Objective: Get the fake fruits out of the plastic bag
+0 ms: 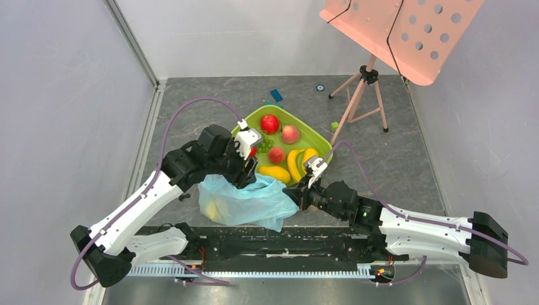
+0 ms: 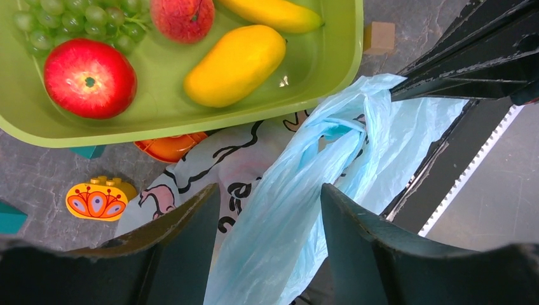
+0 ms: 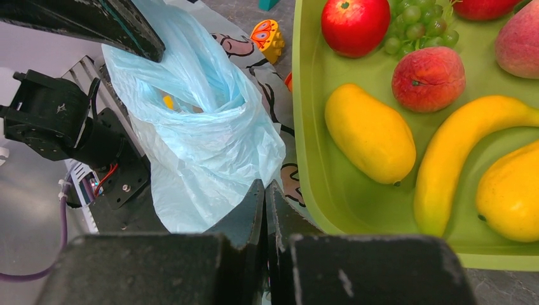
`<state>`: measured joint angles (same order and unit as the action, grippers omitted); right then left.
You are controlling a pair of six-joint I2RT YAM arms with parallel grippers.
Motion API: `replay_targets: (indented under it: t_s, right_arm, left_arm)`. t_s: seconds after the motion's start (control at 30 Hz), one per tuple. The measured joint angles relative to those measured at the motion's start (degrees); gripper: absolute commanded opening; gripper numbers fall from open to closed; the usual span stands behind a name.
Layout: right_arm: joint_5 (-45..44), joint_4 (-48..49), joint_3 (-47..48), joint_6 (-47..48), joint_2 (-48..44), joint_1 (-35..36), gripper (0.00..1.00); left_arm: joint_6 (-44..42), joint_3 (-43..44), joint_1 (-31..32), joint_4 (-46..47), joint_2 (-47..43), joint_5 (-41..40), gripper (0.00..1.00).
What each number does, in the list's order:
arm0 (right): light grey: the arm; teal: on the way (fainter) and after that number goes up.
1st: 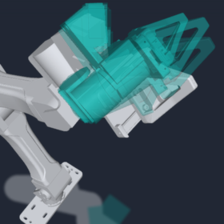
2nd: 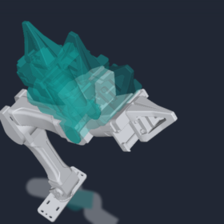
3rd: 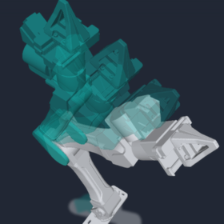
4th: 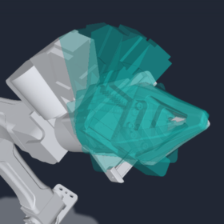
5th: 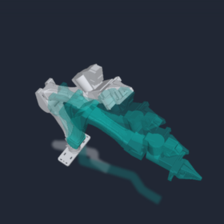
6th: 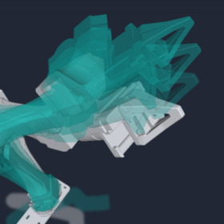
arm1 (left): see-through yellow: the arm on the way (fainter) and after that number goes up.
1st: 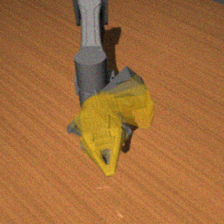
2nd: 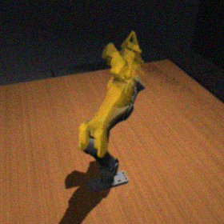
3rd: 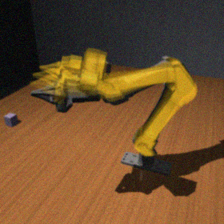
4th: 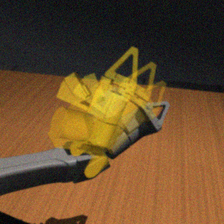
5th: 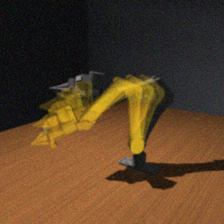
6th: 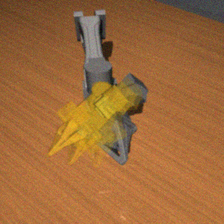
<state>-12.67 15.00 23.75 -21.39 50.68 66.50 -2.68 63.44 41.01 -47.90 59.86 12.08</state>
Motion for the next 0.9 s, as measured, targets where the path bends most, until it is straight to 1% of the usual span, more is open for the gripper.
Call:
replay_targets:
  t_s: [0.23,0.3,0.33,0.4,0.47,0.53,0.6,0.67,0.73,0.8,0.87,0.9]
  right_arm:
    - [0.00,-0.02,0.00,0.00,-0.28,0.00,0.00]
    - [-0.02,-0.02,0.00,0.00,-0.37,0.00,0.00]
    - [-0.02,-0.02,0.00,0.00,-0.37,0.02,0.00]
    - [0.00,-0.04,0.00,0.00,-0.37,0.00,0.00]
    - [-0.02,-0.04,0.00,0.00,-0.37,0.02,0.00]
    - [-0.02,-0.04,0.00,0.00,-0.37,0.00,0.01]
    - [0.02,-0.04,0.00,0.17,-0.39,0.00,0.08]
    - [0.28,-0.07,0.00,0.81,-0.50,0.02,0.21]
    - [0.66,-0.07,0.00,1.92,-0.96,0.00,0.47]
    - [1.46,-0.07,0.00,3.78,-1.57,0.00,0.62]
    - [2.27,-0.17,0.17,5.53,-2.01,0.00,0.69]
    - [2.78,-0.48,0.59,6.80,-2.03,0.00,0.70]
  left_arm:
    - [0.00,-1.25,0.66,-0.07,0.00,0.02,0.64]
    - [0.00,-1.27,0.74,-0.07,0.00,0.04,0.59]
    - [0.00,-1.27,0.74,-0.04,0.00,0.04,0.54]
    - [0.00,-1.29,0.74,-0.07,0.00,0.09,0.29]
    - [0.11,-1.40,0.74,-0.04,0.00,0.13,0.15]
    - [0.00,-1.70,0.74,-0.04,0.00,0.11,0.08]
    - [0.15,-1.97,0.74,-0.07,0.00,0.02,0.03]
    - [0.15,-1.97,0.74,-0.13,0.00,-0.04,0.02]
    - [0.22,-1.97,0.74,-0.13,0.00,-0.26,0.02]
    - [0.35,-1.99,0.74,-0.11,-0.13,-0.76,0.02]
    - [0.55,-2.19,0.74,0.11,-0.92,-1.20,0.02]
    - [0.76,-2.51,0.74,0.37,-1.75,-1.33,0.02]
